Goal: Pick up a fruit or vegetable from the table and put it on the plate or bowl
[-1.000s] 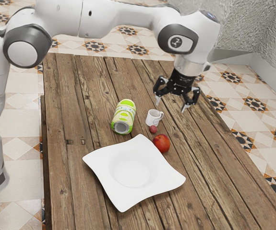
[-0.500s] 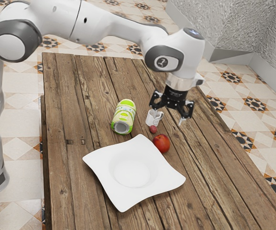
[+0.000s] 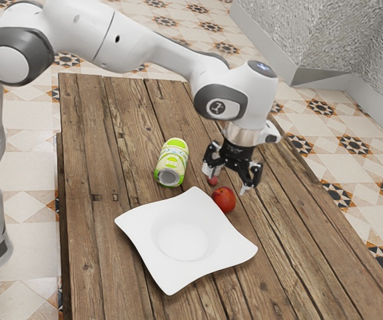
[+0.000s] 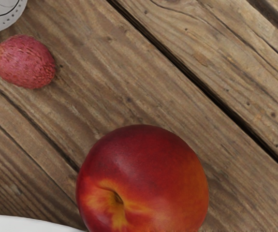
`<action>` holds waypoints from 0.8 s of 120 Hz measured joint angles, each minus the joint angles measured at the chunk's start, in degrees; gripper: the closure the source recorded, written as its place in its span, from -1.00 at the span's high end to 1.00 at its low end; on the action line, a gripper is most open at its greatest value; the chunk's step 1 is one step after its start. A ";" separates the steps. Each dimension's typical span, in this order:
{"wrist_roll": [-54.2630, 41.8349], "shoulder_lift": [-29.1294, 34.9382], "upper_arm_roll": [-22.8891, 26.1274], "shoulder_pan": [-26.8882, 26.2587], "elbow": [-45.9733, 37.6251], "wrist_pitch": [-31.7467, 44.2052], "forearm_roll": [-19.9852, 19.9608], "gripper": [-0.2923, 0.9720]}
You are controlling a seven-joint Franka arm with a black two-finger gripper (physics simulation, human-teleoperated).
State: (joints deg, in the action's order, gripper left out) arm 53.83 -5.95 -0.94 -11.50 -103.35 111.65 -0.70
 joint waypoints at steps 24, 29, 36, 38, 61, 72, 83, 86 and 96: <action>-4.01 0.49 -0.89 0.32 -1.06 2.01 -0.26 0.54; -4.70 0.32 -0.99 0.90 -1.07 2.30 -0.29 0.54; -5.87 0.07 -0.99 1.31 -1.06 2.76 -0.10 0.54; -6.30 0.04 -0.97 1.31 -1.07 2.92 -0.05 0.54; -10.51 -1.03 -0.51 0.43 -1.56 5.67 -0.03 0.54; -12.09 -1.21 -0.54 0.96 -1.95 6.75 -0.21 0.54; -13.41 -1.33 -0.52 1.12 -3.50 7.99 -0.33 0.54; -13.74 -1.35 -0.53 1.07 -3.81 8.35 -0.35 0.54; -14.72 -1.37 -0.48 0.85 -4.56 9.54 -0.39 0.54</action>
State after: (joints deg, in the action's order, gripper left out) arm 39.12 -7.33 -1.43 -10.65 -107.91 121.20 -1.10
